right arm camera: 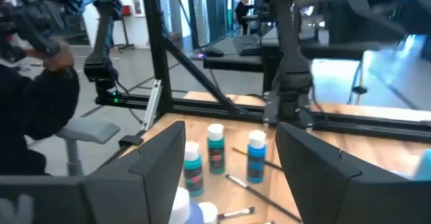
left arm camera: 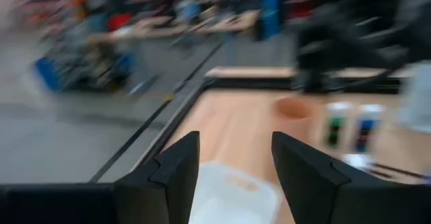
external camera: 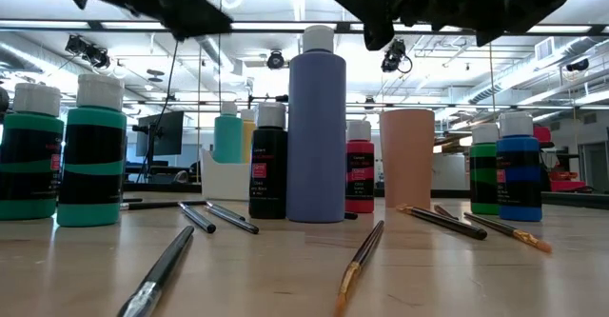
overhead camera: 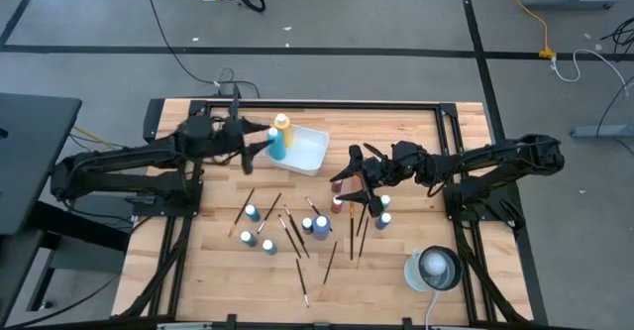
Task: Pick & Place Paint Supplies
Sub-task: Put the large blue paint bottle into the bin
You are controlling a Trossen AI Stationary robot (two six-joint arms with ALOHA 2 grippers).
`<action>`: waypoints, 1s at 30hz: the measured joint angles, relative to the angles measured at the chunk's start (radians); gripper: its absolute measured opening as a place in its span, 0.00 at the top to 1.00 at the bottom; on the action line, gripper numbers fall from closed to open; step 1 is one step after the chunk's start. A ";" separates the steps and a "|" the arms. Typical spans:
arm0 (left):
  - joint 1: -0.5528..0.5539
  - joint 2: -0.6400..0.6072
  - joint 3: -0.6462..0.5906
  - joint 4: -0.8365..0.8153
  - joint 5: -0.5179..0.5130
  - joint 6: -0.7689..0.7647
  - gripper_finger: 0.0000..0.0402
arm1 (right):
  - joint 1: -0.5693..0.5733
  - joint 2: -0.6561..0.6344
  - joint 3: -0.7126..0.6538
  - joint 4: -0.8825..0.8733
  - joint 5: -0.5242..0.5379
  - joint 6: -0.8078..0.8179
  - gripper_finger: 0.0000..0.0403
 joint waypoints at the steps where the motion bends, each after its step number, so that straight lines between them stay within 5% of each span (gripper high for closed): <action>1: -0.005 -0.018 0.000 -0.002 0.039 0.022 0.53 | 0.004 0.019 0.012 -0.003 0.000 0.010 0.42; 6: -0.022 -0.112 0.000 -0.025 0.172 0.052 0.55 | 0.016 0.138 0.119 -0.067 -0.040 0.040 0.42; 12: -0.025 -0.203 0.000 -0.151 0.173 0.031 0.58 | 0.023 0.268 0.243 -0.211 -0.267 -0.056 0.42; 30: -0.025 -0.226 -0.001 -0.270 0.166 -0.009 0.64 | 0.042 0.351 0.283 -0.322 -0.296 -0.212 0.42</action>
